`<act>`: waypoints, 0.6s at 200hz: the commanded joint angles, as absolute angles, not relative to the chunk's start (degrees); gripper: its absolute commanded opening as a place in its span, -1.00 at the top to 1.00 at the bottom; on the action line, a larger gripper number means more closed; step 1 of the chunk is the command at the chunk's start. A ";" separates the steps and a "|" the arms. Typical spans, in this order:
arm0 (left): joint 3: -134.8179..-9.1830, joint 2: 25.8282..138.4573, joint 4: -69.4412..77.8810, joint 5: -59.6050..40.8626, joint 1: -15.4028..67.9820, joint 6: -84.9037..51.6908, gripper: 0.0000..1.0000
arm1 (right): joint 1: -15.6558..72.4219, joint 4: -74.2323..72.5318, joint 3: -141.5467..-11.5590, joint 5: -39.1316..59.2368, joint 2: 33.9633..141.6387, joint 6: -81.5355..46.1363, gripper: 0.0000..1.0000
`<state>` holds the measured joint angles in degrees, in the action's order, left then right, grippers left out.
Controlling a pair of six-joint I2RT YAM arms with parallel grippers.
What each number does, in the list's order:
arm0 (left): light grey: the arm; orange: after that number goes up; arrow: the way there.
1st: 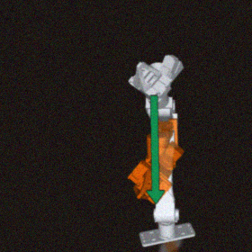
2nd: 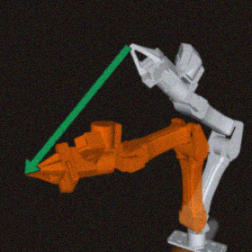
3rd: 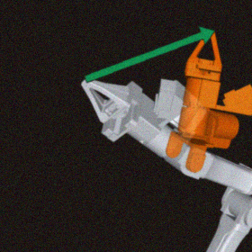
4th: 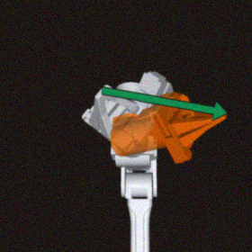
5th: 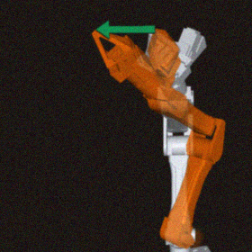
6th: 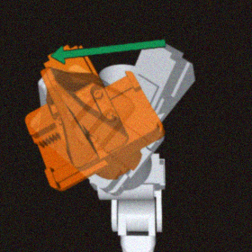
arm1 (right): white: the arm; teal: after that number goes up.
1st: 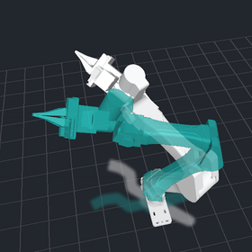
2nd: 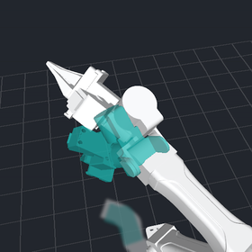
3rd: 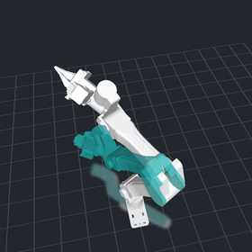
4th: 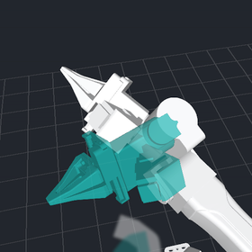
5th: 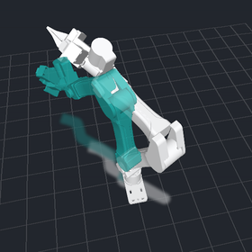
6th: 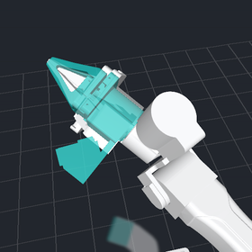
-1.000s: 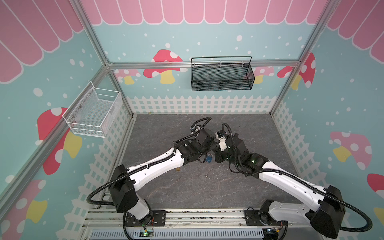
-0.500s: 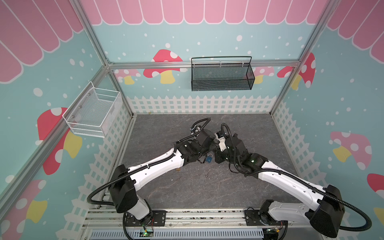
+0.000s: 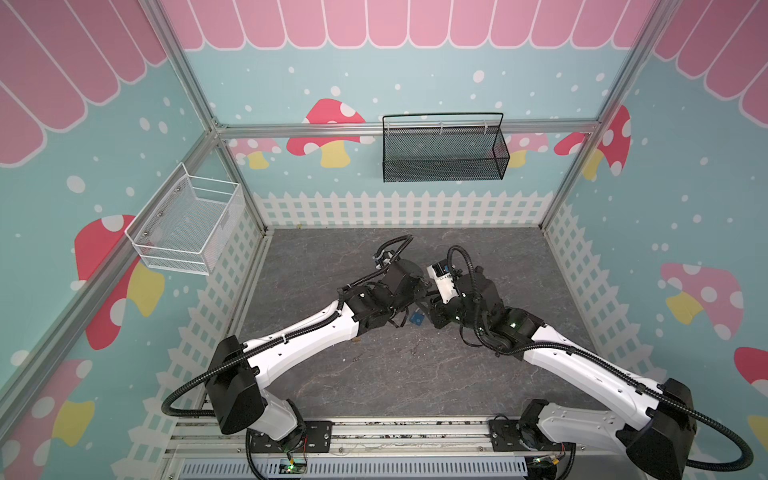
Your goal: Unlock with the key
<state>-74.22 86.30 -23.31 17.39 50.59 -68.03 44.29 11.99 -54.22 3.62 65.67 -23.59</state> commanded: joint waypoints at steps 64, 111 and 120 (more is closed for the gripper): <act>-70.95 80.60 -16.45 14.61 49.48 -69.21 1.00 | 30.14 -2.14 -43.00 32.87 57.26 -27.21 0.27; -70.33 79.82 -15.28 14.05 50.09 -69.08 1.00 | 29.71 -8.61 -41.74 32.83 57.67 -28.83 0.36; -70.28 79.81 -14.94 14.12 50.25 -69.09 1.00 | 29.85 -9.38 -41.71 31.69 57.50 -28.77 0.39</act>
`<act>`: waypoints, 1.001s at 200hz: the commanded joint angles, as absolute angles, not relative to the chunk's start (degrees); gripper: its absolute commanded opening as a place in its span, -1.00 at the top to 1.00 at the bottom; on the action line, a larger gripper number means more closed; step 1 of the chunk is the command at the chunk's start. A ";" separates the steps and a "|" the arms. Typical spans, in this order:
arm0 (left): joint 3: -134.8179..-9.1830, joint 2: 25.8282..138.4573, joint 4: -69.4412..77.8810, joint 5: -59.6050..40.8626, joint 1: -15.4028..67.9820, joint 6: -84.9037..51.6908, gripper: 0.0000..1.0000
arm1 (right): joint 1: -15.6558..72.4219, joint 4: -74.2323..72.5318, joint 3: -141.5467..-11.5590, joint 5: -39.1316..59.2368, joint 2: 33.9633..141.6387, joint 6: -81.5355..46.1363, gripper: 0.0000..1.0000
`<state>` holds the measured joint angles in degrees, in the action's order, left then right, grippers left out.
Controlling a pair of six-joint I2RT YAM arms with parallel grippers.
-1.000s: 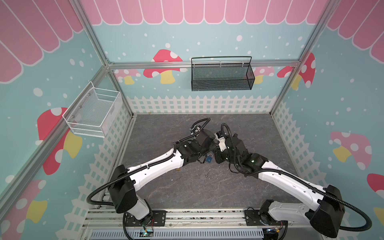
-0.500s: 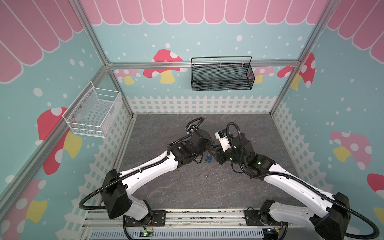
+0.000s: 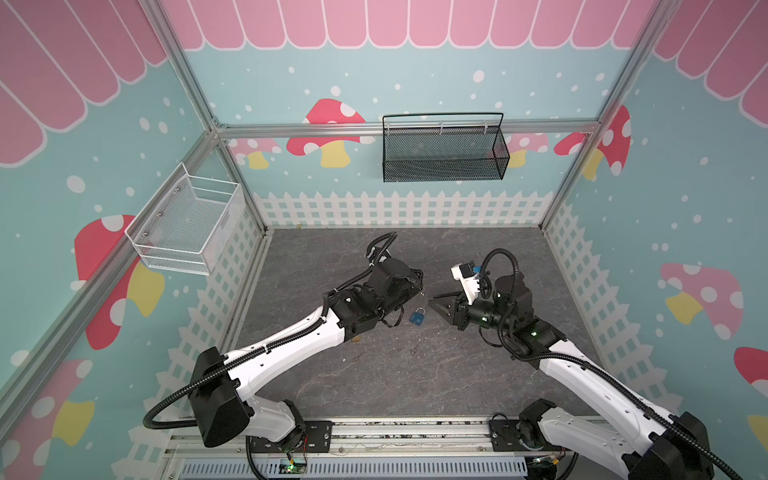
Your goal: Unlock with the key
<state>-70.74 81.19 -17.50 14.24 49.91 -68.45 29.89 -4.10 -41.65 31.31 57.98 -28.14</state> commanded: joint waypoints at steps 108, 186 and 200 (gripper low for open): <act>-71.54 80.64 -14.15 14.11 51.68 -69.43 1.00 | 30.64 -12.04 -43.52 30.31 60.82 -28.07 0.63; -72.07 80.96 -13.60 13.77 52.47 -70.29 1.00 | 31.82 -12.00 -43.95 28.62 61.00 -26.69 0.91; -72.09 81.04 -13.54 13.39 52.56 -70.90 1.00 | 32.18 -11.92 -44.10 28.31 61.08 -26.08 0.99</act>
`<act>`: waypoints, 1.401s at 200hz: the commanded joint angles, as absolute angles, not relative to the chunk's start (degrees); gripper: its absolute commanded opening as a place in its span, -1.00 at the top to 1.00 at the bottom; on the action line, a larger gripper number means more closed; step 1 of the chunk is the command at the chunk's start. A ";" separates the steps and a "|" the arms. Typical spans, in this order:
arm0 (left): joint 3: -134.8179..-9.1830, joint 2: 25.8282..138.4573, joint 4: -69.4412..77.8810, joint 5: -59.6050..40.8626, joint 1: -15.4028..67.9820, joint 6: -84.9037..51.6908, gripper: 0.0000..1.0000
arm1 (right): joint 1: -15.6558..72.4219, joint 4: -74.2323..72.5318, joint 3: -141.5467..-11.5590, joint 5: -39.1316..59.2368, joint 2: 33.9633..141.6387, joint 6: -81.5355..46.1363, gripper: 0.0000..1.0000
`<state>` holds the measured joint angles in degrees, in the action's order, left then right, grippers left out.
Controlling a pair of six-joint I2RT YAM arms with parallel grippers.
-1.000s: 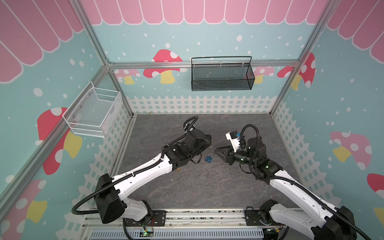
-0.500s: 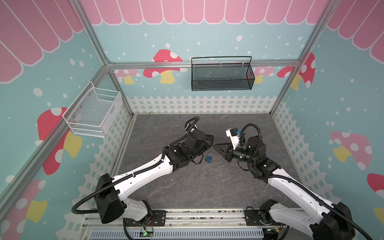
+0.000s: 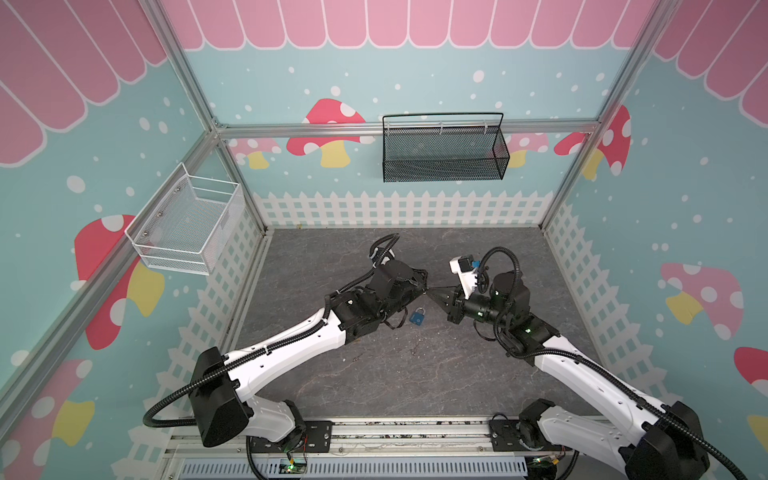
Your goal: Unlock with the key
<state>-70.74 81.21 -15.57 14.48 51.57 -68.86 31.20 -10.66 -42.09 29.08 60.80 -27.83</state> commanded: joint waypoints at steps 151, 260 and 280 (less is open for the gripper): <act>-75.08 82.88 -15.83 4.82 59.06 -71.44 1.00 | 35.27 -15.51 -46.60 26.41 59.30 -20.49 1.00; -74.91 83.73 -15.73 -7.00 61.94 -71.89 1.00 | 38.17 -17.04 -48.06 24.26 58.33 -17.30 1.00; -75.35 83.35 -15.59 -7.35 62.22 -71.92 1.00 | 38.41 -15.70 -48.15 20.69 58.30 -16.45 1.00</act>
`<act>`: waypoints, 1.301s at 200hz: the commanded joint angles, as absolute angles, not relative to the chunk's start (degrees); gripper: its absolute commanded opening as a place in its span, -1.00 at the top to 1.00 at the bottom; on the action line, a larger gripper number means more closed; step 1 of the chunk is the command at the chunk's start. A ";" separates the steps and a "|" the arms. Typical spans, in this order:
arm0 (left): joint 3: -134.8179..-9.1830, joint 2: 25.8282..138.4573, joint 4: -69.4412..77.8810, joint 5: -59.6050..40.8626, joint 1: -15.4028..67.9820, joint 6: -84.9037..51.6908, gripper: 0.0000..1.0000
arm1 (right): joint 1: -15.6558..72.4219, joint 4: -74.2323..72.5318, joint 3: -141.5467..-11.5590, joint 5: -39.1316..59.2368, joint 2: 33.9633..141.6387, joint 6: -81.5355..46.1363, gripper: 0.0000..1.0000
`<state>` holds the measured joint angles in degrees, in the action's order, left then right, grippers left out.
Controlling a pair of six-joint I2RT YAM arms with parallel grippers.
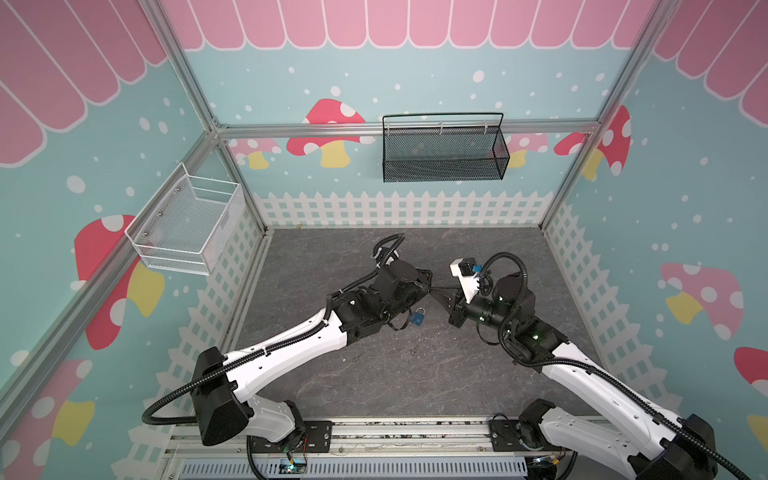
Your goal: Unlock with the key
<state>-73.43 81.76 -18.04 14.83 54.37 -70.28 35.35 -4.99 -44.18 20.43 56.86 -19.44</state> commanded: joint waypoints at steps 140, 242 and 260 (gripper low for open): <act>-73.04 76.52 -19.97 11.00 57.30 -63.95 1.00 | 38.42 -4.91 -45.30 24.96 51.71 -16.78 0.27; -73.04 75.80 -20.39 16.89 57.29 -63.02 1.00 | 38.43 3.20 -46.41 16.16 48.97 -16.00 0.20; -73.17 75.71 -20.39 17.68 57.23 -63.20 1.00 | 38.41 1.85 -45.87 18.05 49.30 -16.31 0.29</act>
<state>-73.52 77.03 -20.80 15.07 57.14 -63.64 38.26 1.96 -45.30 17.91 48.95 -16.82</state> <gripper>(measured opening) 0.306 0.381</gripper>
